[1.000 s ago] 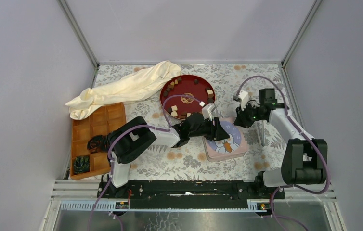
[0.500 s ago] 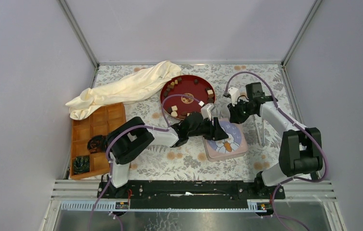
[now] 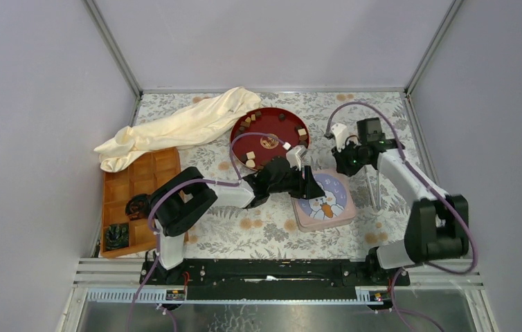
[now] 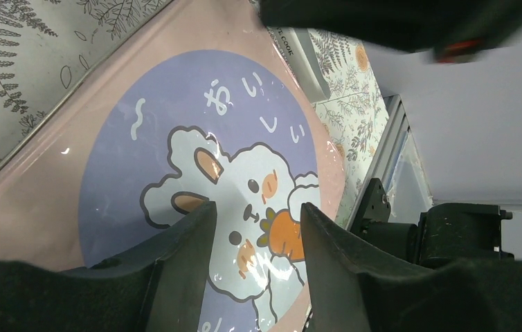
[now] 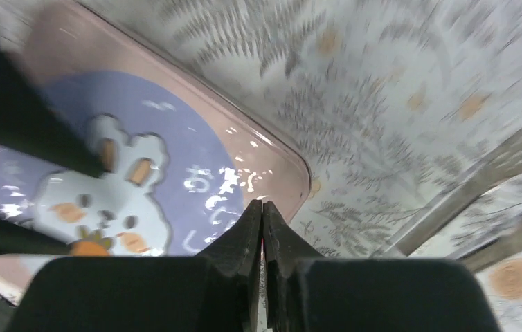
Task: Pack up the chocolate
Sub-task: Close the box lid on the packing box.
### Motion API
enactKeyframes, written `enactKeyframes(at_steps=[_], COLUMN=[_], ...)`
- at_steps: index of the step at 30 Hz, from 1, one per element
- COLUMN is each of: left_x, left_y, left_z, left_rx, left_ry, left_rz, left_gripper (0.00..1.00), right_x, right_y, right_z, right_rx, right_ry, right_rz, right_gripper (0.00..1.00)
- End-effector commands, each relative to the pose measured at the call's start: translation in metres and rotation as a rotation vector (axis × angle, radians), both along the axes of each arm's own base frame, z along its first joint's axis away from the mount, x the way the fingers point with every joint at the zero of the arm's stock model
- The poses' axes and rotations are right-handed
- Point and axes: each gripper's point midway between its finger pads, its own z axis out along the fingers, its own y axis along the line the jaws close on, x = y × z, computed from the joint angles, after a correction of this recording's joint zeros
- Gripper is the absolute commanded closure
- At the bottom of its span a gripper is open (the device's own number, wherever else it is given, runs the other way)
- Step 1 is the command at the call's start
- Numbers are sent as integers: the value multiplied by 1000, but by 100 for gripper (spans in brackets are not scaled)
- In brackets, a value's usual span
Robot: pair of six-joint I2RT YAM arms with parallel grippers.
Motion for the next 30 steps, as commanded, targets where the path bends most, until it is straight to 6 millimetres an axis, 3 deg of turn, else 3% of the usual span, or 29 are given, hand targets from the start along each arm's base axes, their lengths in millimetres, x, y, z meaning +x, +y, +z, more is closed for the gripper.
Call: enactKeyframes(at_steps=[1, 4, 7, 11, 16, 20, 22, 25, 30], left_x=[-2, -4, -4, -1, 18, 35, 39, 39, 25], left_y=[7, 9, 8, 8, 29, 54, 70, 97, 137], left_z=[-24, -28, -25, 4, 50, 55, 55, 55, 70], left_rx=[70, 68, 52, 5, -16, 37, 55, 79, 68], left_ry=[29, 34, 28, -32, -146, -167, -170, -187, -251], left_rz=[-12, -16, -19, -18, 54, 119, 154, 209, 273], left_gripper=[44, 43, 42, 41, 42, 46, 48, 51, 50], right_x=[-4, -7, -6, -8, -22, -33, -34, -34, -35], right_y=[-29, -44, -42, -23, 11, 40, 54, 72, 93], right_z=[-82, -102, -94, -65, -15, 18, 25, 16, -41], right_rx=[-196, -286, -272, -167, 18, 182, 213, 186, 38], right_ry=[178, 241, 221, 187, 132, 102, 99, 127, 237], right_rz=[-106, -131, -130, -82, 64, 154, 169, 199, 221], right_gripper=[93, 94, 94, 91, 82, 82, 84, 85, 85])
